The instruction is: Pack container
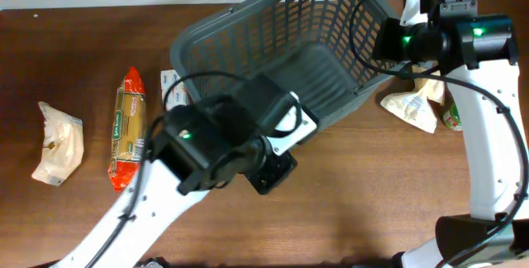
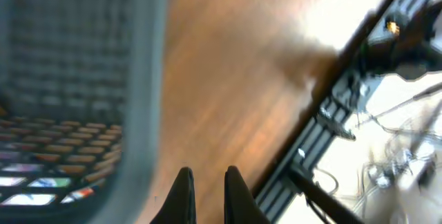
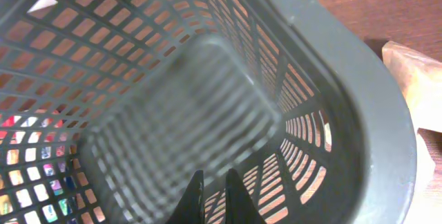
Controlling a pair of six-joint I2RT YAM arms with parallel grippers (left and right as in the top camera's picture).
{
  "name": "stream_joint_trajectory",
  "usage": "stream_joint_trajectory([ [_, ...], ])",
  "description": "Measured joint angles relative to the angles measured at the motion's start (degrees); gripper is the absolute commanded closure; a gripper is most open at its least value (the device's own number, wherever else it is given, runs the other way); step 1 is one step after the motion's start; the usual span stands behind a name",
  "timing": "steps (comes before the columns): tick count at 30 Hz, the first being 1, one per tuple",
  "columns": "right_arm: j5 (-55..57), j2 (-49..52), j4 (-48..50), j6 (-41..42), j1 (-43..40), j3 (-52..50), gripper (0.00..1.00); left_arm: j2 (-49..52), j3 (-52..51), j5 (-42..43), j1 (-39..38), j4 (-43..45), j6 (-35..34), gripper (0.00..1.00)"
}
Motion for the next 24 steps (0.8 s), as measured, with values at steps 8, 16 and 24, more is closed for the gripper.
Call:
stream_joint_trajectory([
  [8, 0.6, 1.7, -1.6, 0.0, 0.0, 0.0, 0.96, 4.2, 0.0, -0.5, -1.4, -3.3, 2.4, 0.98],
  [16, 1.9, 2.3, -5.3, 0.0, 0.0, 0.0, 0.96, 9.6, -0.1, -6.4, -1.4, -3.3, 4.1, 0.98],
  [24, 2.8, 2.3, -10.6, -0.4, 0.8, 0.2, 0.96, 11.5, -0.3, -12.0, 3.5, -1.2, 4.3, 0.98],
])
